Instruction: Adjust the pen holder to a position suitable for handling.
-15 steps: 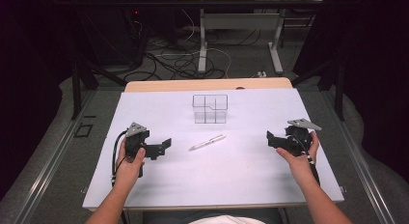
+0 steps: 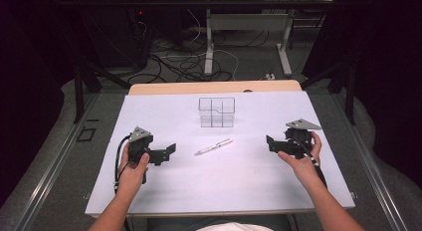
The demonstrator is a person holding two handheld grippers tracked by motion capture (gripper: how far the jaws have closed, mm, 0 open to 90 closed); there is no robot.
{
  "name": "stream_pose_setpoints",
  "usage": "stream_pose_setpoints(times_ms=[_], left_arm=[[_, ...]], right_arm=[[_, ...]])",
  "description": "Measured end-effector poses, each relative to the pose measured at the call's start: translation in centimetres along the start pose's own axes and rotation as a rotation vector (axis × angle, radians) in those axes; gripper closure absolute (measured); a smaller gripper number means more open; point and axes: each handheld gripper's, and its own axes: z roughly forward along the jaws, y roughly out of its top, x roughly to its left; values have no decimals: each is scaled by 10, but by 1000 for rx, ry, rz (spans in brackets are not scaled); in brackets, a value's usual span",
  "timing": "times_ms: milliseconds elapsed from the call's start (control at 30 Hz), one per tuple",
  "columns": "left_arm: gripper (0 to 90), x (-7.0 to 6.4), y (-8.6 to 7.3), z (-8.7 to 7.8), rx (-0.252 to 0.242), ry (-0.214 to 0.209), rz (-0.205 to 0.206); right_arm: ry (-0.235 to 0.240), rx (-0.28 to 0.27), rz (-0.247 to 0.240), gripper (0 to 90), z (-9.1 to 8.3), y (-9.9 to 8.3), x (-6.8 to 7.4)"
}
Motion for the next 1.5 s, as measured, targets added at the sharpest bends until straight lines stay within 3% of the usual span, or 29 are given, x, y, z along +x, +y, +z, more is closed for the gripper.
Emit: stream_pose_setpoints(times_ms=[33, 100, 133, 167, 433, 600, 667, 733, 867, 900, 933, 1000, 1233, 1300, 1333, 1400, 1433, 1500], left_arm=[[5, 0, 0, -1, 2, -1, 5], [5, 0, -1, -1, 5, 0, 1], [5, 0, -1, -1, 5, 0, 1], [5, 0, -1, -1, 6, 0, 1], [5, 1, -1, 1, 2, 2, -5], [5, 1, -2, 2, 8, 0, -2], [5, 1, -2, 1, 9, 0, -2], [5, 1, -2, 1, 6, -3, -5], [5, 2, -2, 1, 9, 0, -5], [5, 3, -2, 1, 17, -1, -7], [5, 3, -2, 1, 16, 0, -9], [5, 4, -2, 0, 19, 1, -8], [5, 6, -3, 0, 8, 5, -17], [5, 6, -3, 1, 10, 3, -18], [5, 6, -3, 1, 10, 2, -17], [5, 5, -3, 1, 10, 1, -17], [5, 5, -3, 1, 12, 0, -17], [5, 5, -3, 1, 15, -2, -15]], right_arm=[[4, 9, -29, 143, 1, 2, 2], [23, 17, -88, 160, 2, 6, 6], [23, 17, -88, 160, 2, 6, 6], [42, 27, -136, 180, 4, 12, 12], [134, 32, -233, 299, 11, 45, 28], [190, -3, -198, 312, 11, 60, 33], [220, -27, -130, 256, 11, 64, 37], [253, -37, -93, 242, 12, 70, 39], [265, -33, -99, 244, 15, 78, 43], [249, -15, -146, 278, 18, 84, 45], [249, -15, -146, 278, 18, 84, 45], [243, 1, -201, 328, 20, 91, 48], [239, 26, -299, 373, 22, 109, 57], [240, 32, -307, 379, 23, 111, 58], [246, 49, -351, 399, 24, 116, 61], [244, 52, -375, 411, 25, 119, 63], [226, 77, -425, 430, 28, 123, 65], [220, 95, -440, 428, 28, 126, 66]])
